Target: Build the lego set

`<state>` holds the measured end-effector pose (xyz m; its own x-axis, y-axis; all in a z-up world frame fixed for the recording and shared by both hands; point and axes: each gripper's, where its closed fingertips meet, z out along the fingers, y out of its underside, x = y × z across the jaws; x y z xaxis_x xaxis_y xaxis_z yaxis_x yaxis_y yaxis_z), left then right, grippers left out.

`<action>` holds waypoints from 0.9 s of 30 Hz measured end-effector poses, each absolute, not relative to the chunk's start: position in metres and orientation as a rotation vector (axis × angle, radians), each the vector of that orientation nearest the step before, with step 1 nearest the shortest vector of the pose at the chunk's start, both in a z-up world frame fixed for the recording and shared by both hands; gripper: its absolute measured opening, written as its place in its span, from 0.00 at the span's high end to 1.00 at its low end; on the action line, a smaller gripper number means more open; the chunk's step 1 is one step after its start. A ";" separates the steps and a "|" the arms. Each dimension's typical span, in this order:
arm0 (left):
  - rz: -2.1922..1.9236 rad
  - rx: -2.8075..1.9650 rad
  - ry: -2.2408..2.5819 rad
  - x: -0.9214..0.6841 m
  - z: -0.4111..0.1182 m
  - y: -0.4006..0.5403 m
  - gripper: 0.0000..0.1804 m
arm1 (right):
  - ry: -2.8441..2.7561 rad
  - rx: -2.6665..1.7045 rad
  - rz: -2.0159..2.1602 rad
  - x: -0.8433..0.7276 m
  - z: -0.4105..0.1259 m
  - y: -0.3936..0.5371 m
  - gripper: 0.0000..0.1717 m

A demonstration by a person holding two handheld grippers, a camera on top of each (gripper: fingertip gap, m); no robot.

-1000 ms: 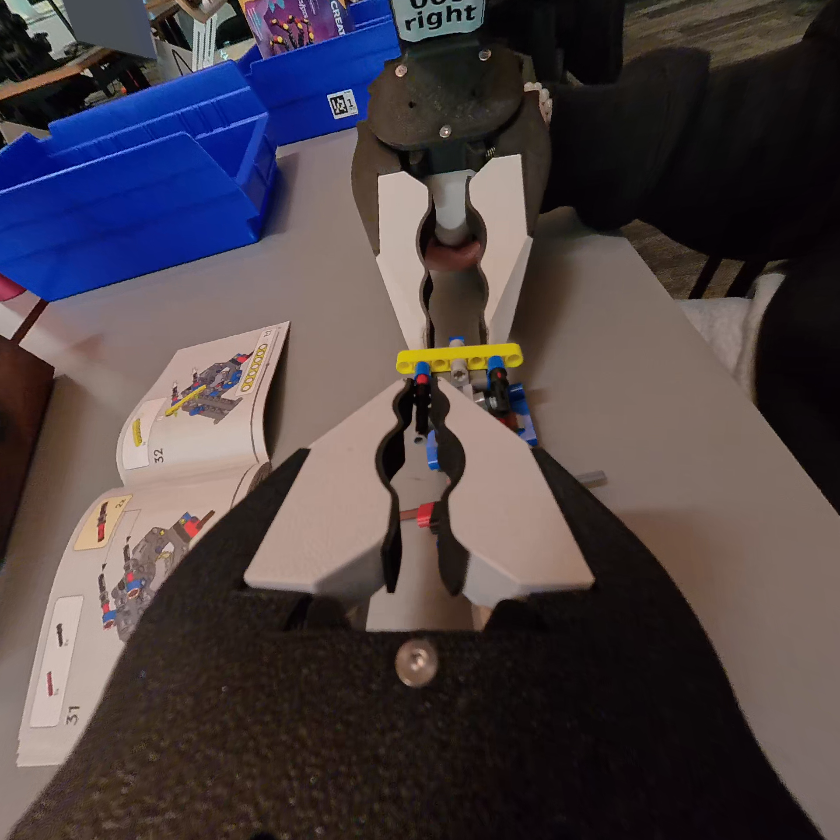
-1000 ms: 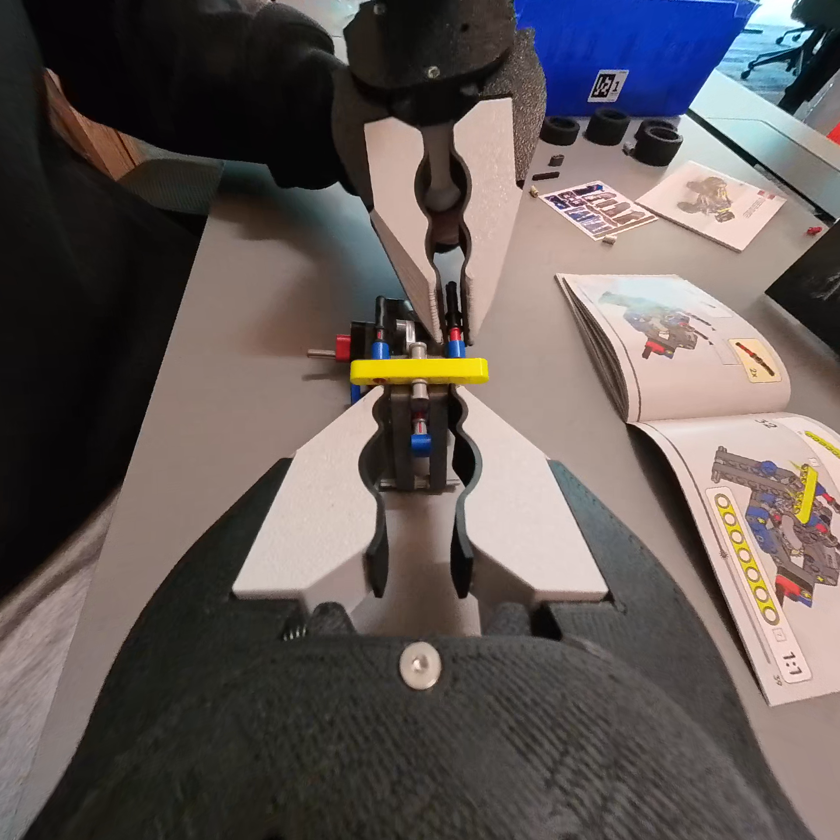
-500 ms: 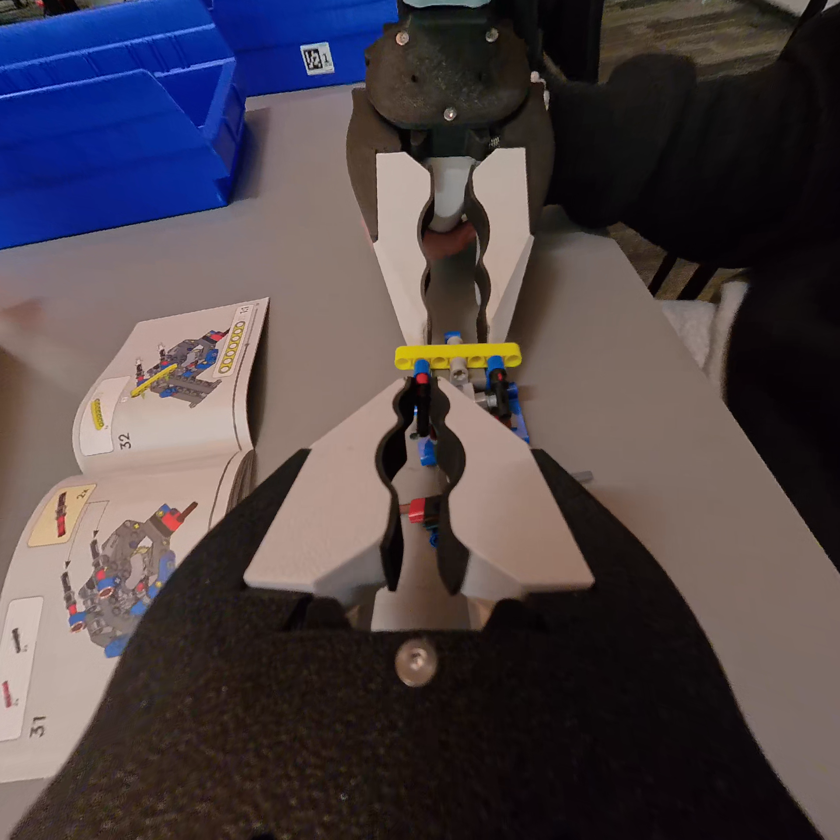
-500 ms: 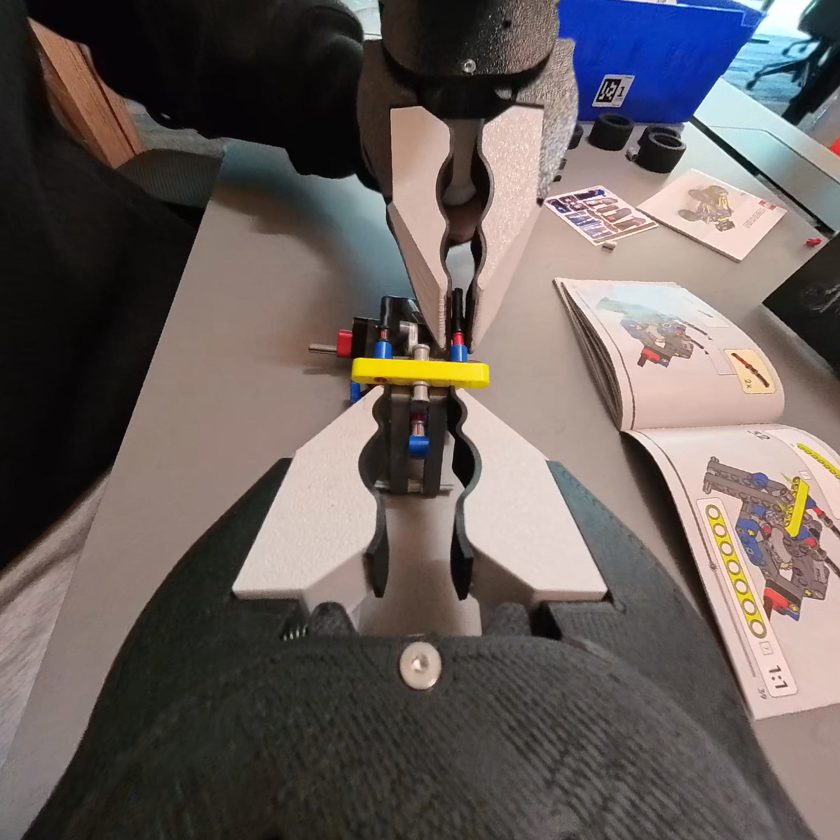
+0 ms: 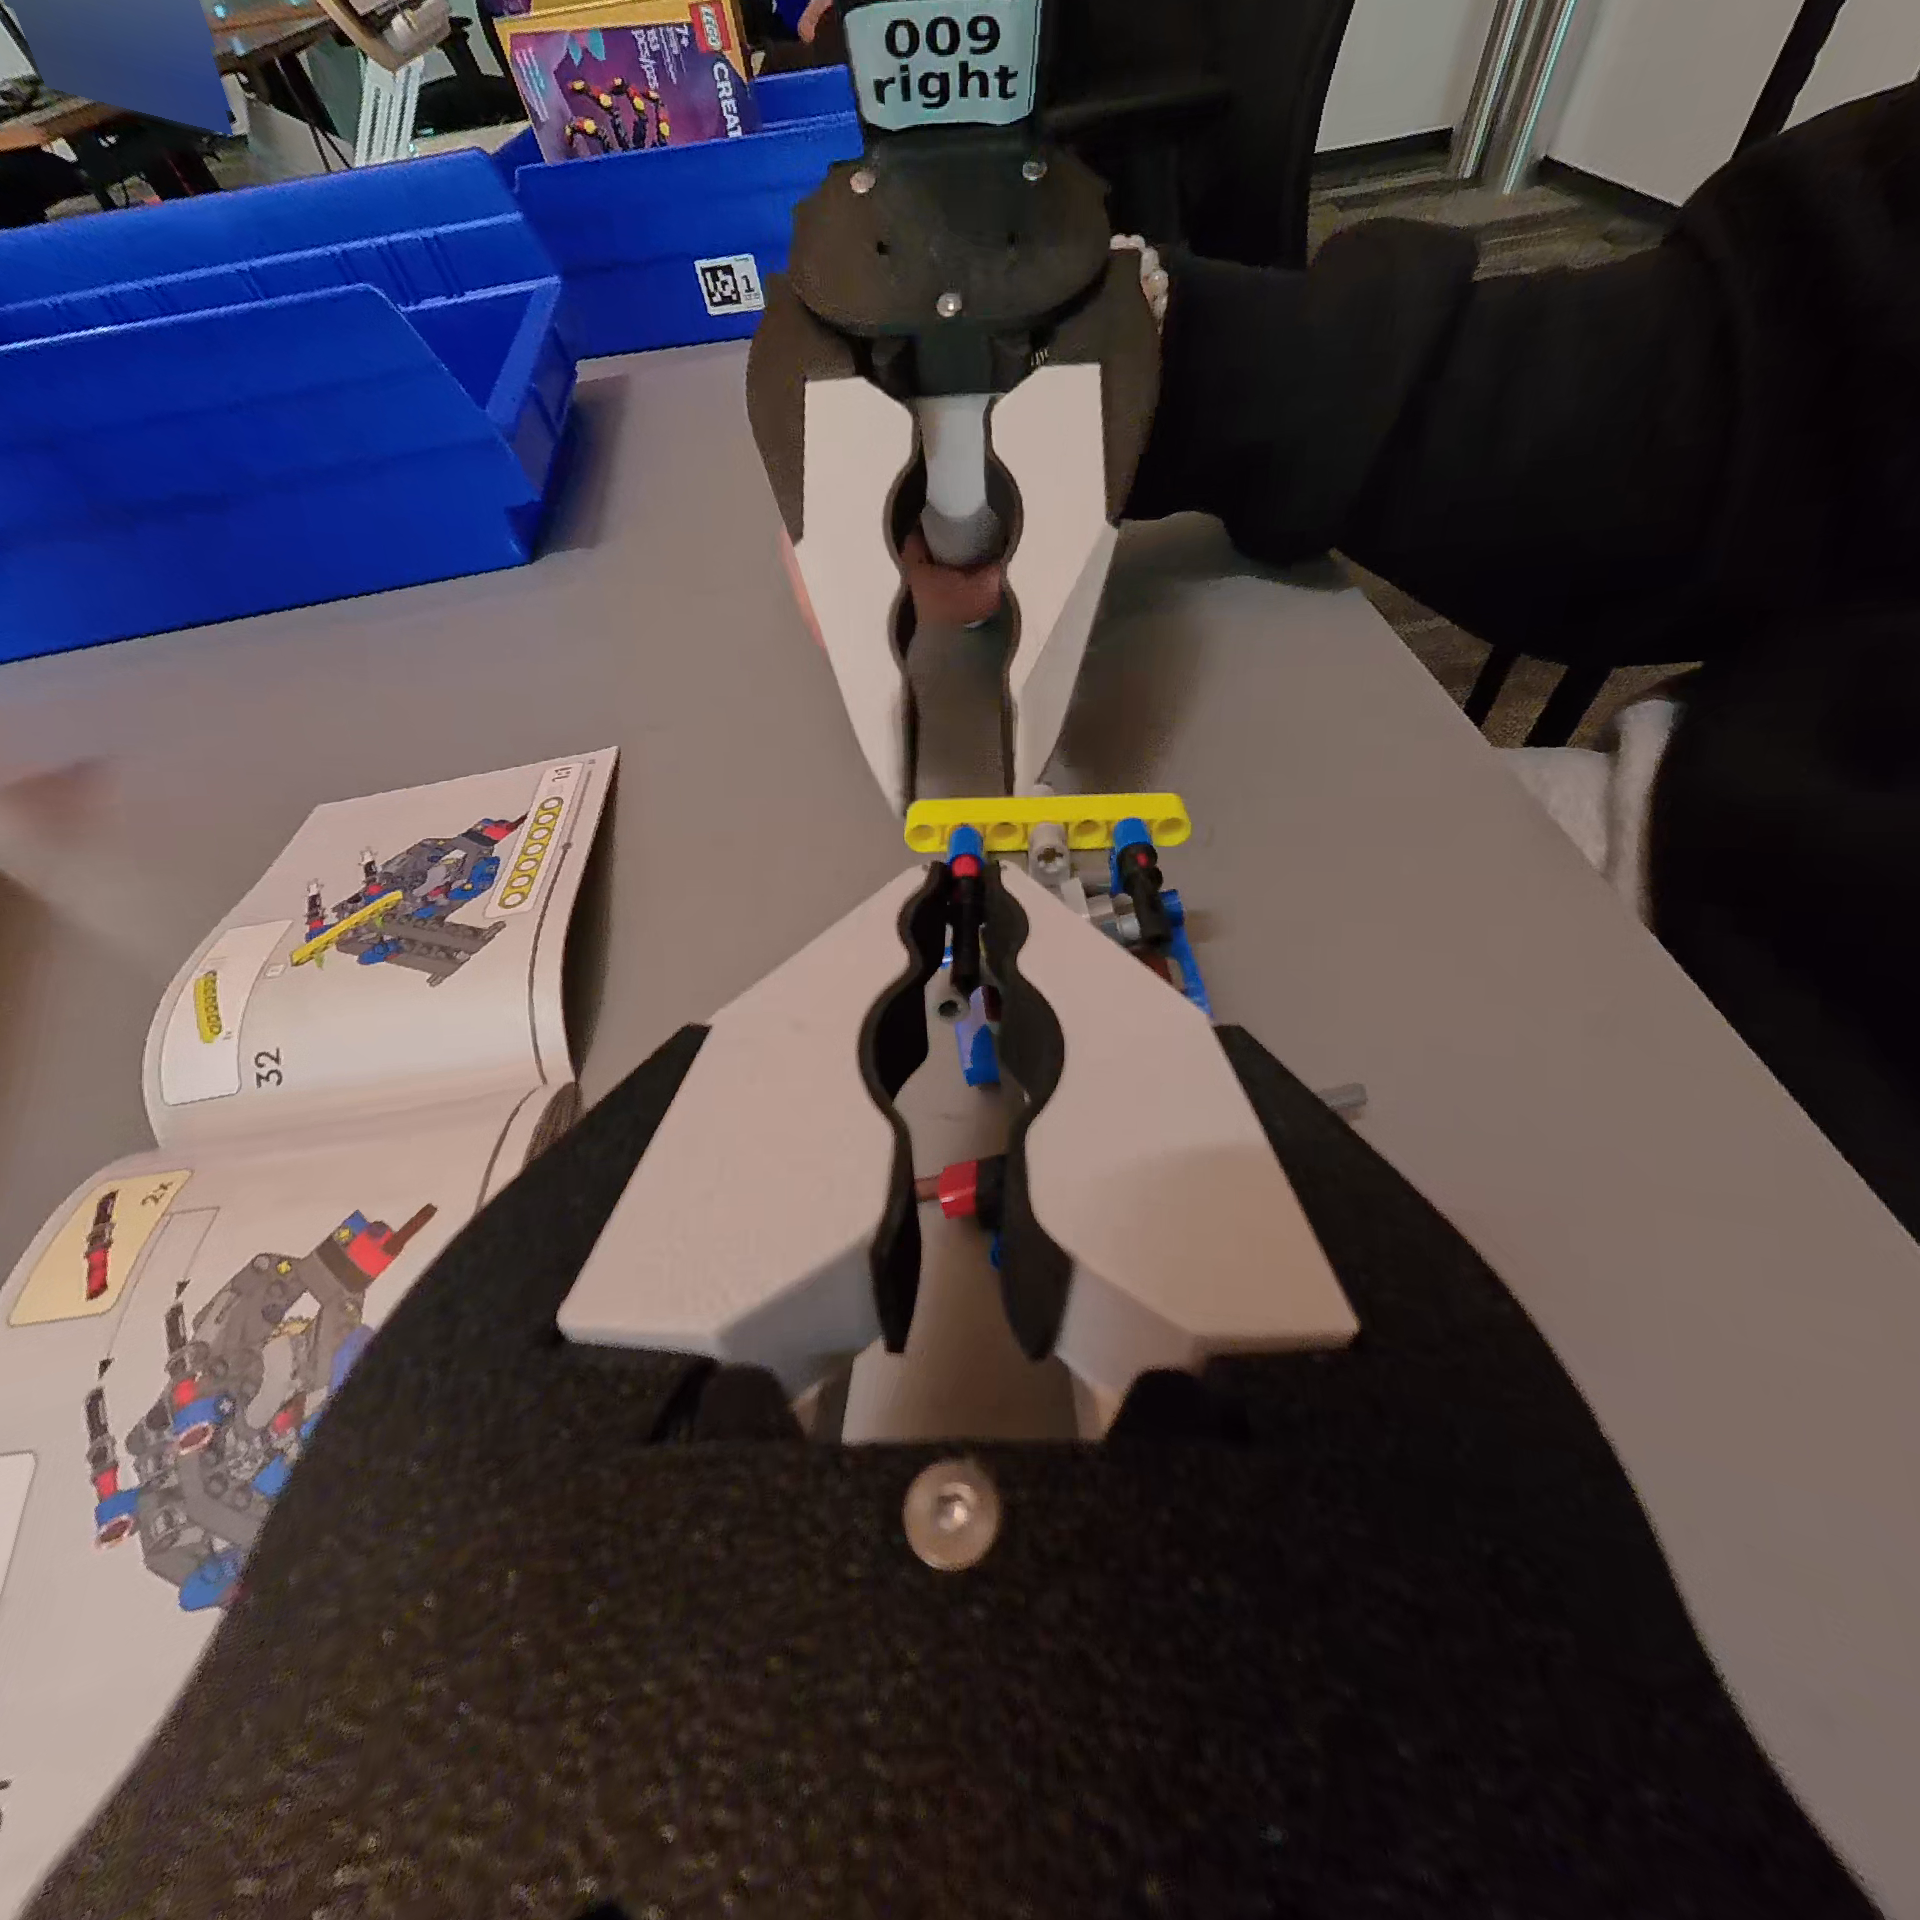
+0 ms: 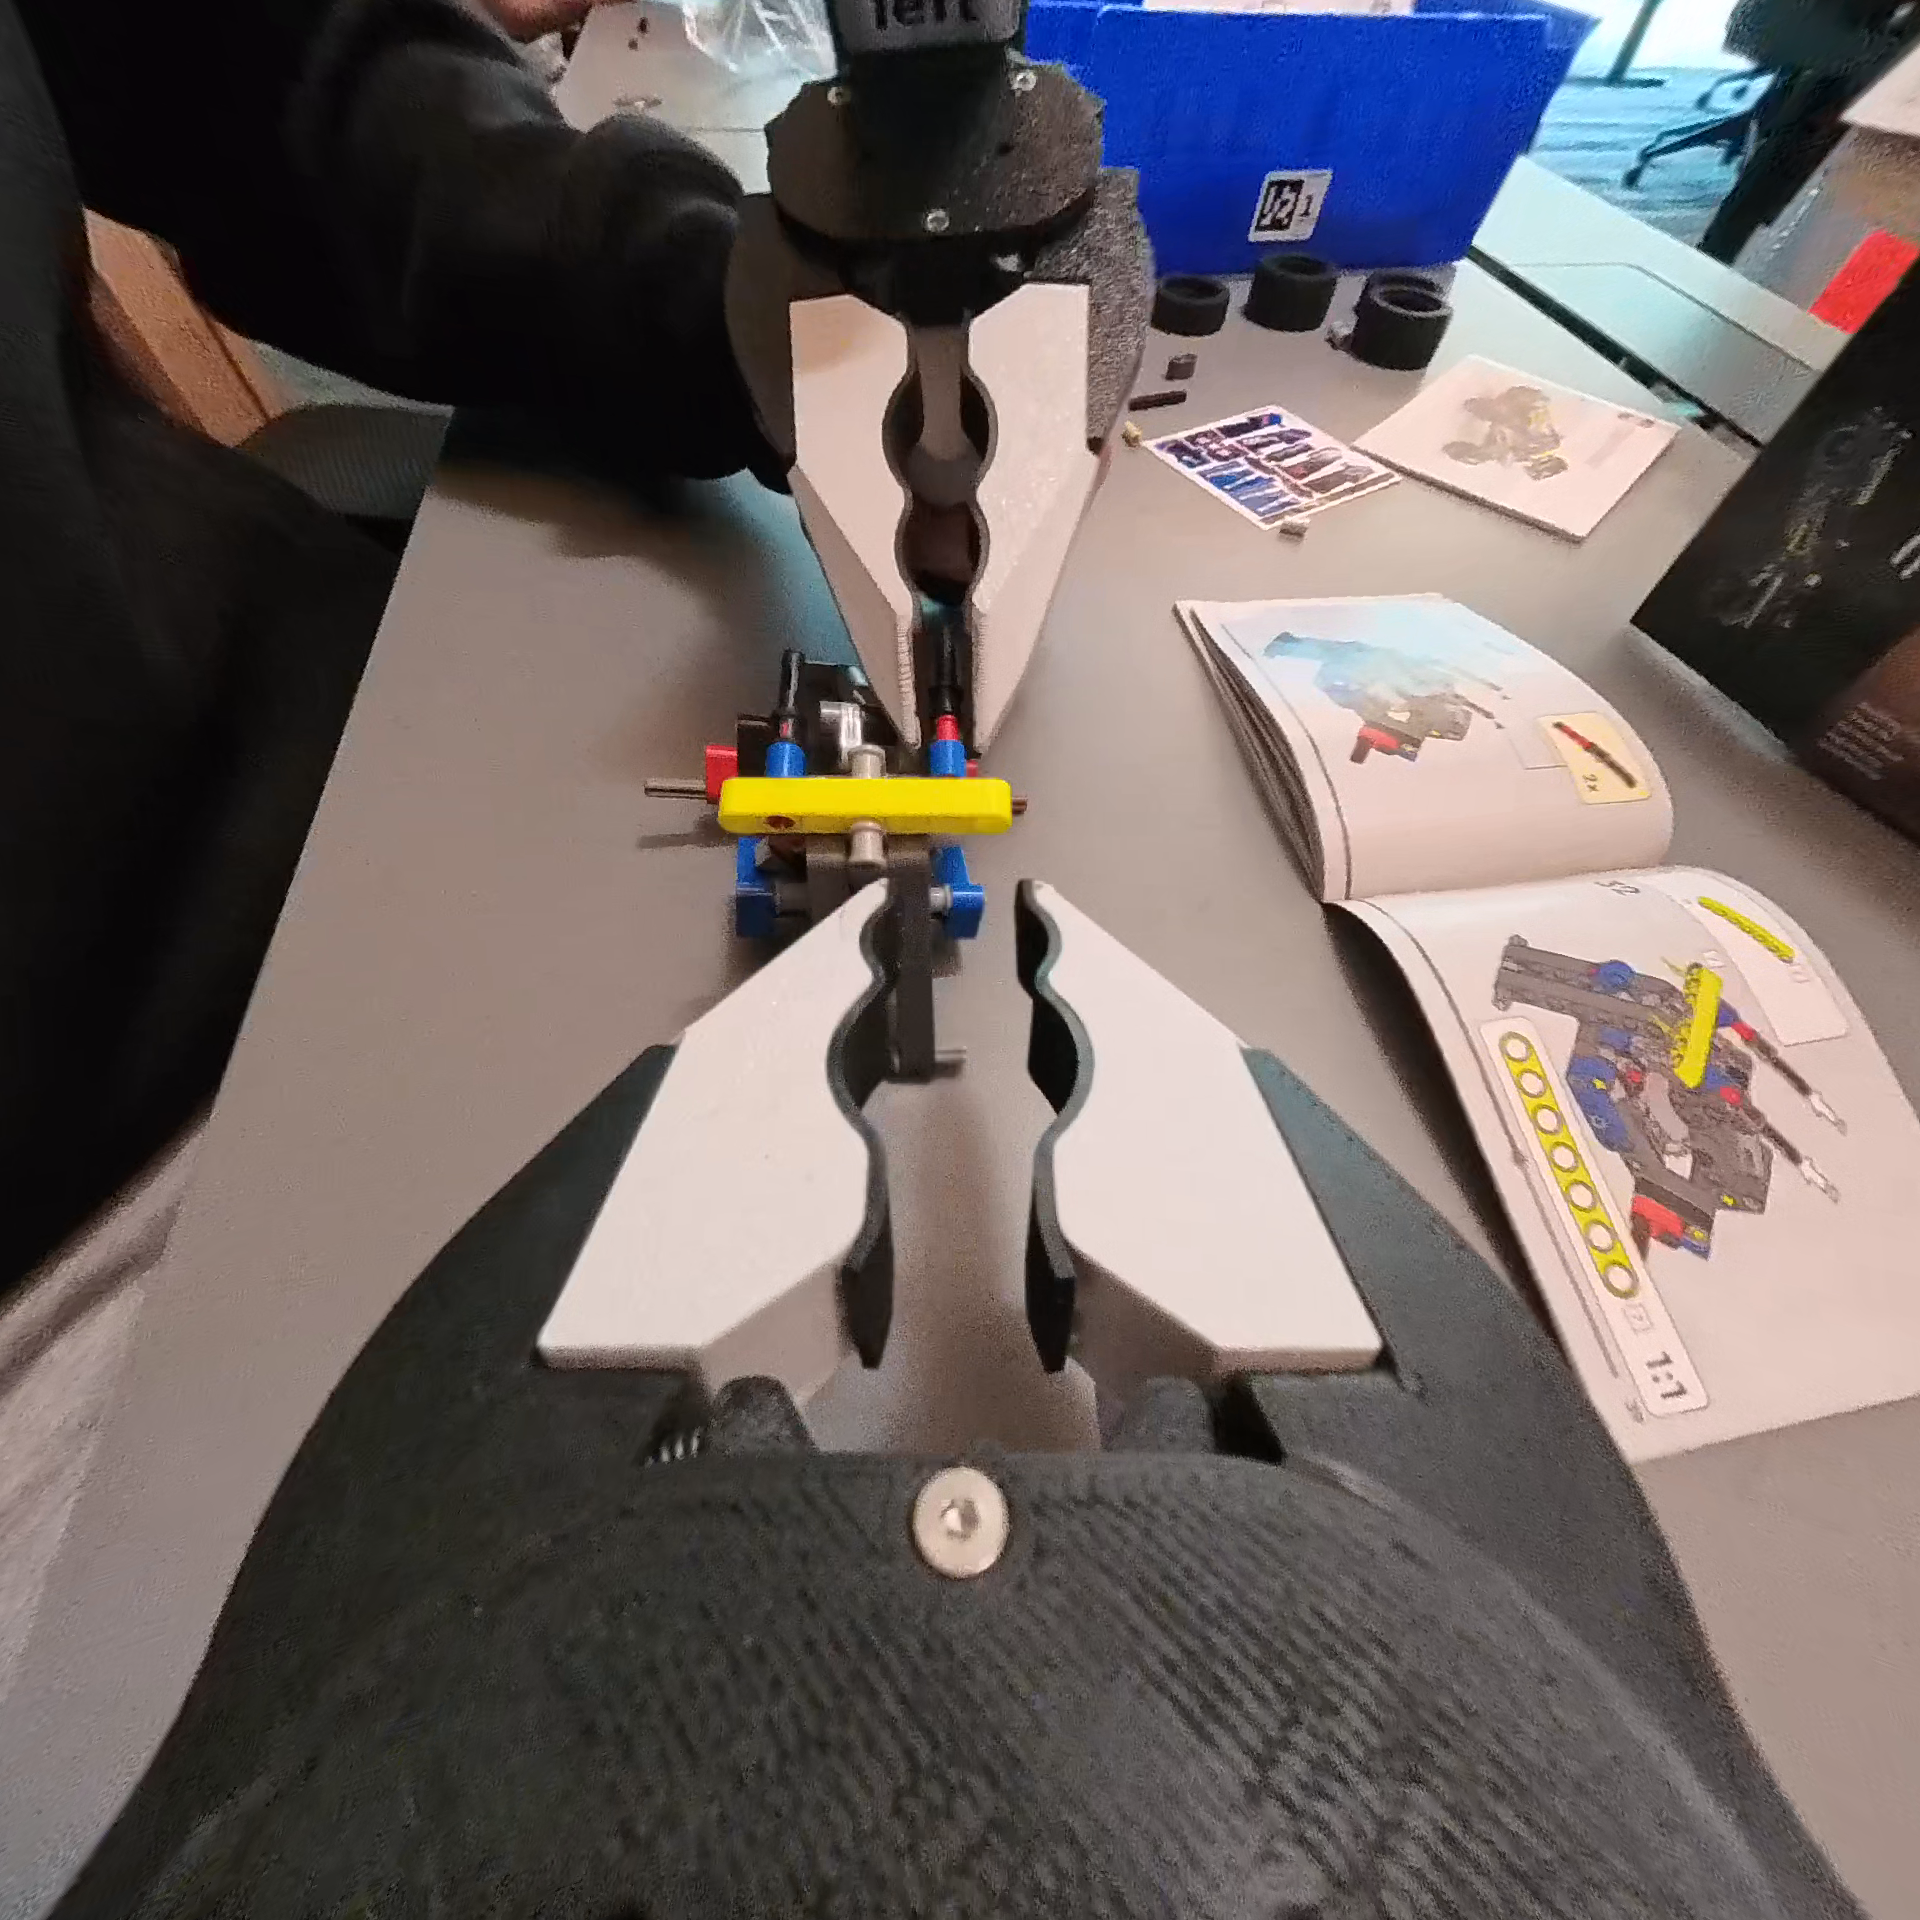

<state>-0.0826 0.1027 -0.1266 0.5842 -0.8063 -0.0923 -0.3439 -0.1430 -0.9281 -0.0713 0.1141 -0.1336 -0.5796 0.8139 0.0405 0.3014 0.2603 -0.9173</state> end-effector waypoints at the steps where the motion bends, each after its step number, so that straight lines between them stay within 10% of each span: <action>1: -0.530 -1.730 0.960 -0.083 -0.127 0.103 0.98 | -2.031 -0.983 1.299 -0.073 -0.134 0.111 0.93; 27: -0.532 -1.769 0.923 -0.083 -0.131 0.105 0.98 | -2.020 -0.921 1.301 -0.080 -0.129 0.106 0.98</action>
